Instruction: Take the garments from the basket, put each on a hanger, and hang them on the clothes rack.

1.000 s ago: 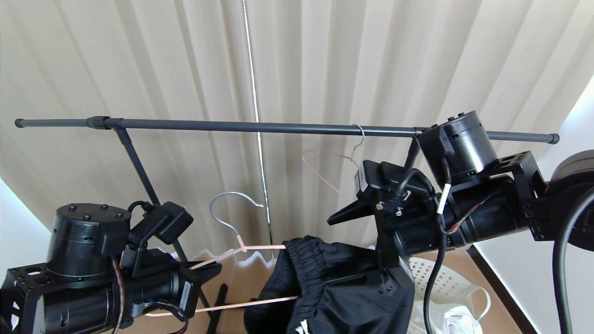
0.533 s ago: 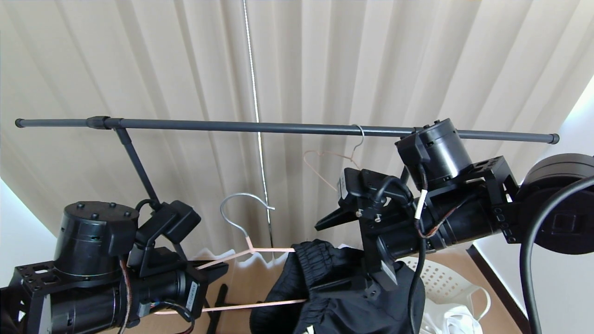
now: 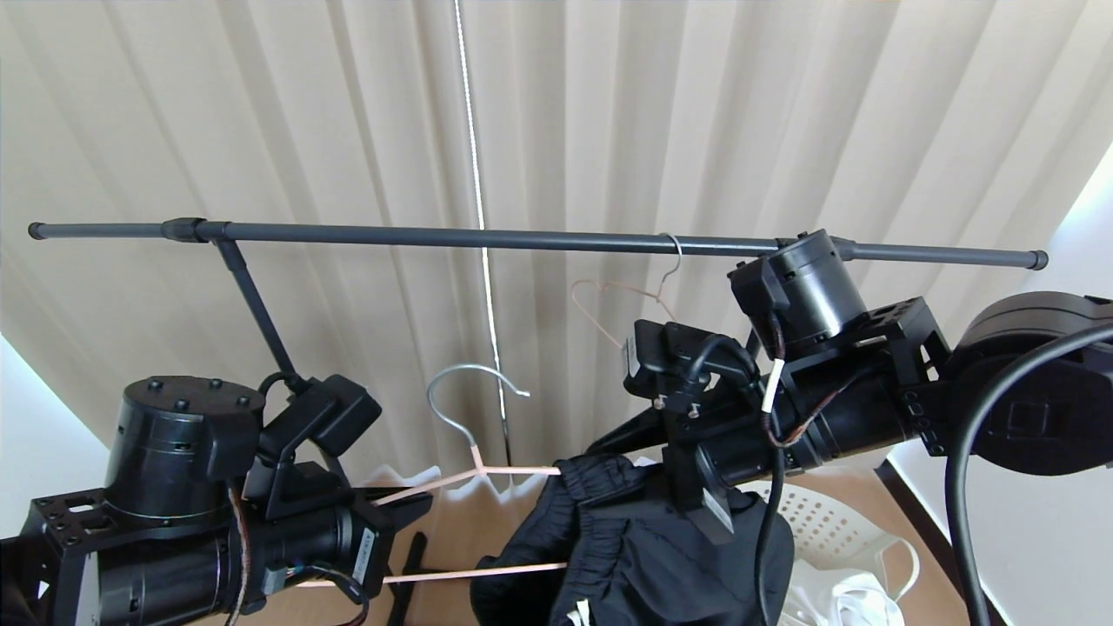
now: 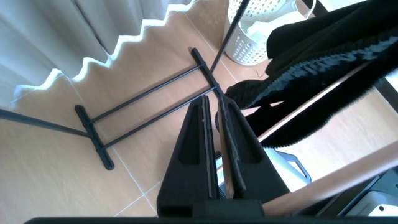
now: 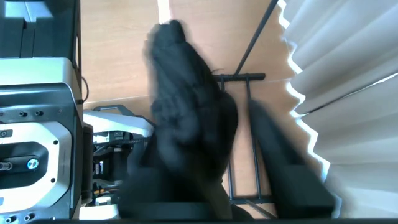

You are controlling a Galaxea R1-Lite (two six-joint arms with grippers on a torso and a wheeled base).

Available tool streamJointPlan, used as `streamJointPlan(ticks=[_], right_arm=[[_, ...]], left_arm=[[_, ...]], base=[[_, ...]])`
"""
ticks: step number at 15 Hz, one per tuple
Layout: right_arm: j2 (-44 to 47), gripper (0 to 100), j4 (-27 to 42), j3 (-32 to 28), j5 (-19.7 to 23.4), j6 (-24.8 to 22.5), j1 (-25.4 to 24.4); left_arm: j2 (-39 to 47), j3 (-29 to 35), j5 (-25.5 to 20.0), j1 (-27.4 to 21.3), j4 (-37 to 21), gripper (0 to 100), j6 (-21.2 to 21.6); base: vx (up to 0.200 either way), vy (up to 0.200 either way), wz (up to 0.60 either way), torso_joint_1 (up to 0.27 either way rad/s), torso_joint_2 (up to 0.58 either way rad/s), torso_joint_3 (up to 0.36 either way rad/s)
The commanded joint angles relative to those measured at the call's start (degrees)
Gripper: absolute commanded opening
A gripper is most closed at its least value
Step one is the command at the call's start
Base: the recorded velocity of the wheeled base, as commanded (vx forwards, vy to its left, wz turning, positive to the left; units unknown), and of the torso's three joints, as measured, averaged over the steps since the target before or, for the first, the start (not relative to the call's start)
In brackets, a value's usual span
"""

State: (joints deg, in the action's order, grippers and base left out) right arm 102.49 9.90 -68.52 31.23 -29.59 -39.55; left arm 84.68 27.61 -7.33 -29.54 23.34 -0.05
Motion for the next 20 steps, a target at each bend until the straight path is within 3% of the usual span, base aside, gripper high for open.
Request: streamJointPlan(ticks=[1,7,8,14,17,20], right_arm=[[-0.1,0,0.0,0.1,0.0,0.0,0.0],[-2.5,0,0.2,1.6,0.0,0.0,0.0],[-2.7,0,0.4,1.7,0.0,0.0,0.0],[-3.3,0,0.1,2.9,-0.3,0.2,0.5],[-3.9,0,0.1,3.2,-0.4,0.2,2.4],[-5.5,0,-0.1,4.5,-1.2,0.2,3.2]], left_arm=[[0.1,0.0,-0.1,0.0,0.1,0,0.0],[-0.3,-0.7,0.0,0.0,0.1,0,-0.1],[-0.3,-0.6,0.0,0.0,0.1,100,-0.2],[-8.4,-3.2,-1.8,3.0,0.0,100,-0.5],[-13.7,-4.2,-10.0,10.7,-0.1,100,-1.4],[-15.6,-5.2,-20.1,18.0,-0.5,100,-8.3]], base=[[0.0,0.0,0.0,0.0,0.0,0.0],[0.0,0.0,0.0,0.0,0.0,0.0],[0.0,0.0,0.0,0.0,0.0,0.0],[0.0,0.0,0.0,0.0,0.0,0.0],[0.0,0.0,0.0,0.0,0.0,0.0],[0.0,0.0,0.0,0.0,0.0,0.0]])
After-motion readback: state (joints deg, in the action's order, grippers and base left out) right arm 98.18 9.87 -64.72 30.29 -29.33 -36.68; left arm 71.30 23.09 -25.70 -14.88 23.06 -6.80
